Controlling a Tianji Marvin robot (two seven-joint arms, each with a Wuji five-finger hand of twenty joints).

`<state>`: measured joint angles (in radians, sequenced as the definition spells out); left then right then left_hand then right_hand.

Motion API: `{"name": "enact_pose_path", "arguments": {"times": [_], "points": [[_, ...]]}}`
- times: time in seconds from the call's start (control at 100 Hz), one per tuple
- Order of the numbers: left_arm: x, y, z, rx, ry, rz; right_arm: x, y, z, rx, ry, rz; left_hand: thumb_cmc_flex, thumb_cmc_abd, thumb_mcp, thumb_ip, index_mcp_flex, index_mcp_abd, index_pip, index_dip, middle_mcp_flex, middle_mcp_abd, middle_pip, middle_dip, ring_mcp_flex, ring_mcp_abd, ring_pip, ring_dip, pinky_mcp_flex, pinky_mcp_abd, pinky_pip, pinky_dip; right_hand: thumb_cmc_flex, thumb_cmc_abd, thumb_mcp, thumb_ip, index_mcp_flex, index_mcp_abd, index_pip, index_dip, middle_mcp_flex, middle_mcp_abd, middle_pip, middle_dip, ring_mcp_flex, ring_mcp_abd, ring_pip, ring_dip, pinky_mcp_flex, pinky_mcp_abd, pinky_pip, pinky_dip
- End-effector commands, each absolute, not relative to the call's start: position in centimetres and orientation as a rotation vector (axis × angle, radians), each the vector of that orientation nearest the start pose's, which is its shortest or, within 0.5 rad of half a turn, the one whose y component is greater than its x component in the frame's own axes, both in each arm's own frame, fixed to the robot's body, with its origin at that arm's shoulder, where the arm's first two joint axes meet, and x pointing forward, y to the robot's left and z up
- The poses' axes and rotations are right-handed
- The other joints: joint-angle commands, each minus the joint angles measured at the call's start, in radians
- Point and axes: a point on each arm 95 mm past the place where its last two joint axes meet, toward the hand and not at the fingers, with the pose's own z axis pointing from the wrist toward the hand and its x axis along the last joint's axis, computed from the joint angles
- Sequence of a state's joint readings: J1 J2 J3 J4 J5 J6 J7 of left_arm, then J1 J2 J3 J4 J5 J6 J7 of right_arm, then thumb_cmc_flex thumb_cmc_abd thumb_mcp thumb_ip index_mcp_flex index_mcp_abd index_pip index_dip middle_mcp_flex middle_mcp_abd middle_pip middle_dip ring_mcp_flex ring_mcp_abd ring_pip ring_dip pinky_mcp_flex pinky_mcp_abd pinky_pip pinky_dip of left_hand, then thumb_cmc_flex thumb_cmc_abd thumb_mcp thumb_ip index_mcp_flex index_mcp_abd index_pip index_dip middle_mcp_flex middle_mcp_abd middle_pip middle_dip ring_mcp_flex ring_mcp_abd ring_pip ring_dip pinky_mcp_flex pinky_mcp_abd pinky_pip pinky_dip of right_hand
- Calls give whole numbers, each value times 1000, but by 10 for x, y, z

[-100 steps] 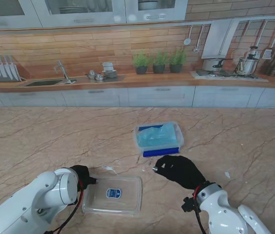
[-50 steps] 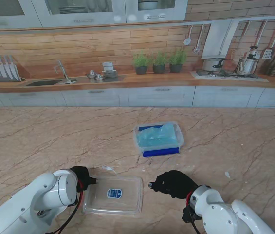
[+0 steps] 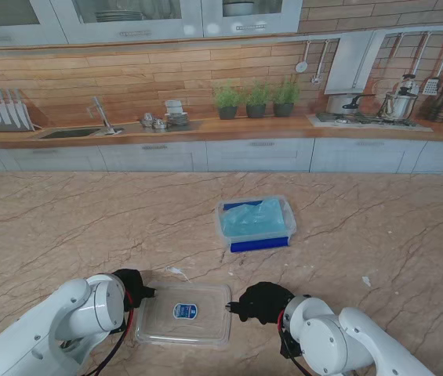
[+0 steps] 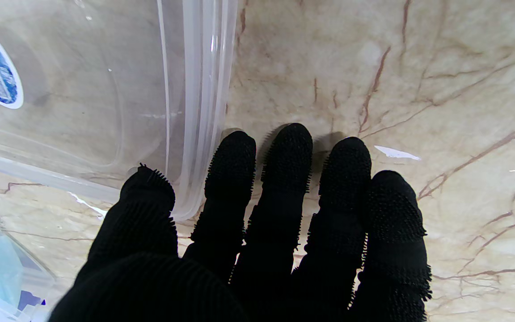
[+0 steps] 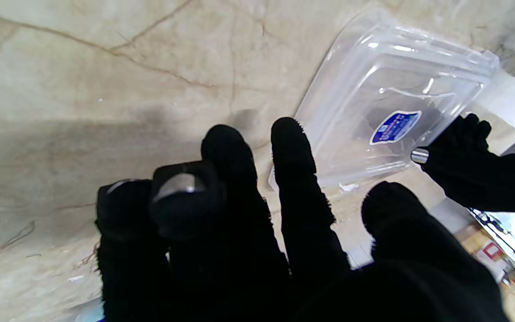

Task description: Fold the bubble film and place it into the plastic crate

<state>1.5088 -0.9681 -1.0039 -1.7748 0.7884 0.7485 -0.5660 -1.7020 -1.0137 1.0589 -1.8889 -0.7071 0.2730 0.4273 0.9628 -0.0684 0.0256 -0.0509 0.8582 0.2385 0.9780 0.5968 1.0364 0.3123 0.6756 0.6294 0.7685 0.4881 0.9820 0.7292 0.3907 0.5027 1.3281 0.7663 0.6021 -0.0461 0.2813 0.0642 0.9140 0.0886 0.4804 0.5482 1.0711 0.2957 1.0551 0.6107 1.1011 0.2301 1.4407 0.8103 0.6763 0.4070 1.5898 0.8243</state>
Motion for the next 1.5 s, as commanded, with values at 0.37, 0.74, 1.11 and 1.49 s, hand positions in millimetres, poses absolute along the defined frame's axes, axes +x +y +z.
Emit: {"name": "enact_pose_path", "arguments": {"times": [0.37,0.74,1.11,1.49], "points": [[360,-12,-353,-2010,1561,-773,320,73,-355,1883,1912,1210,40,45,-23,38,13,1,-6,-16,18,21,1,-15,20,60,21,-11,-11,30,33,15,-26,85,-56,12,-130,-72,-48,-164,209,96,141,67,203,-38,235,38,170,-133,286,0],[363,-18,-355,-2032,1547,-794,331,77,-360,1921,1866,1155,39,50,-25,38,4,3,-13,-22,6,24,-2,-17,7,58,17,-13,-21,24,27,13,-39,80,-50,19,-233,-82,-54,-207,194,88,151,71,204,-55,239,40,173,-143,289,-2],[373,-37,-357,-2090,1546,-844,350,82,-362,1989,1741,1196,37,59,-29,34,6,6,-14,-25,3,28,-2,-19,1,64,14,-14,-28,26,22,11,-36,57,-34,27,-243,-98,-12,-224,188,91,154,68,203,-55,240,36,171,-147,289,-4],[383,-49,-359,-2128,1555,-852,361,79,-360,2002,1636,1177,28,63,-34,32,4,11,-16,-28,-1,35,-3,-21,-5,69,13,-15,-33,28,18,9,-40,9,-25,28,-238,-97,13,-234,186,92,156,65,203,-54,238,33,168,-147,287,-5]]}}
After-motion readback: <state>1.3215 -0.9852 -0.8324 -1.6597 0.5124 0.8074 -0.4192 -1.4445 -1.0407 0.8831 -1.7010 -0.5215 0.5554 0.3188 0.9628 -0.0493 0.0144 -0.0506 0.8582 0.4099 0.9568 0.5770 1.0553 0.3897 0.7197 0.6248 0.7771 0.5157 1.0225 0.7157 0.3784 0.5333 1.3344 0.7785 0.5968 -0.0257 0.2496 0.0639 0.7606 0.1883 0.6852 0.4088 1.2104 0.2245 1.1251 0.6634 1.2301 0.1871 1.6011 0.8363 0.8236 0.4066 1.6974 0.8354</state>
